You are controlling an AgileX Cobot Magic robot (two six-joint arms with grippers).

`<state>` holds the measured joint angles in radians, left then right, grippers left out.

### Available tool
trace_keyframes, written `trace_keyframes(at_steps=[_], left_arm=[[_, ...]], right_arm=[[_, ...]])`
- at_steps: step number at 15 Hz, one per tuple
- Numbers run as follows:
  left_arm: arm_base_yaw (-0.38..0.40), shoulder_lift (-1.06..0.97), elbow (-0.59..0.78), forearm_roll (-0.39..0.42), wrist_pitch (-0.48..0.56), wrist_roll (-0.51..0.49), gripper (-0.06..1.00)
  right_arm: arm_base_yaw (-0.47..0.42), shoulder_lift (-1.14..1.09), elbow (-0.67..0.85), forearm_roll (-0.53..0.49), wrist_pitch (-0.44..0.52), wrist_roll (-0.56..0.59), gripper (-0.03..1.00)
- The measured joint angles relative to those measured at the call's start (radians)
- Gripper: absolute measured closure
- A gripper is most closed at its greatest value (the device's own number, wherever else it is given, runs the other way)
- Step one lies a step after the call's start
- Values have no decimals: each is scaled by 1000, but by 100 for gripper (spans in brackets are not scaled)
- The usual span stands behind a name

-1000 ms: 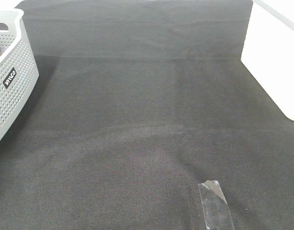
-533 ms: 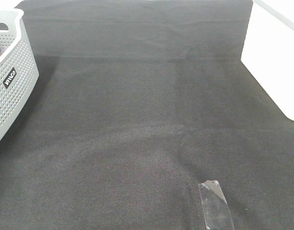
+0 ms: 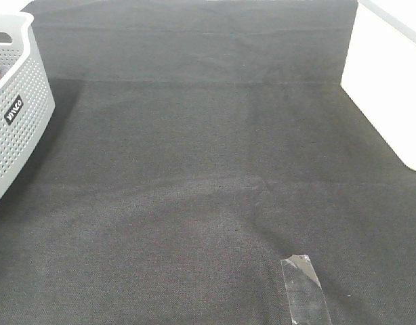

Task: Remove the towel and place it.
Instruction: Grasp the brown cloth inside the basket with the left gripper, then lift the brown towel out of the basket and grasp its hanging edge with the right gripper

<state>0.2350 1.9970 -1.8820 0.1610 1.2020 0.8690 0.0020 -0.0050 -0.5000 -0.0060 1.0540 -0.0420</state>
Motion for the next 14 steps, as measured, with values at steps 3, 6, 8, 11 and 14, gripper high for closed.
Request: trace_keyframes(at_steps=[3, 6, 8, 11, 14], left_arm=[[-13, -98, -59, -66, 5, -1, 94], [-83, -166, -95, -68, 8, -1, 94], [-142, -175, -152, -68, 12, -6, 94], [-229, -175, -273, -67, 12, -52, 94], [-370, -176, -384, -55, 12, -69, 94]], right_arm=[[0, 0, 0, 0, 0, 0, 12], [0, 0, 0, 0, 0, 0, 12], [0, 0, 0, 0, 0, 0, 12], [0, 0, 0, 0, 0, 0, 12], [0, 0, 0, 0, 0, 0, 12]])
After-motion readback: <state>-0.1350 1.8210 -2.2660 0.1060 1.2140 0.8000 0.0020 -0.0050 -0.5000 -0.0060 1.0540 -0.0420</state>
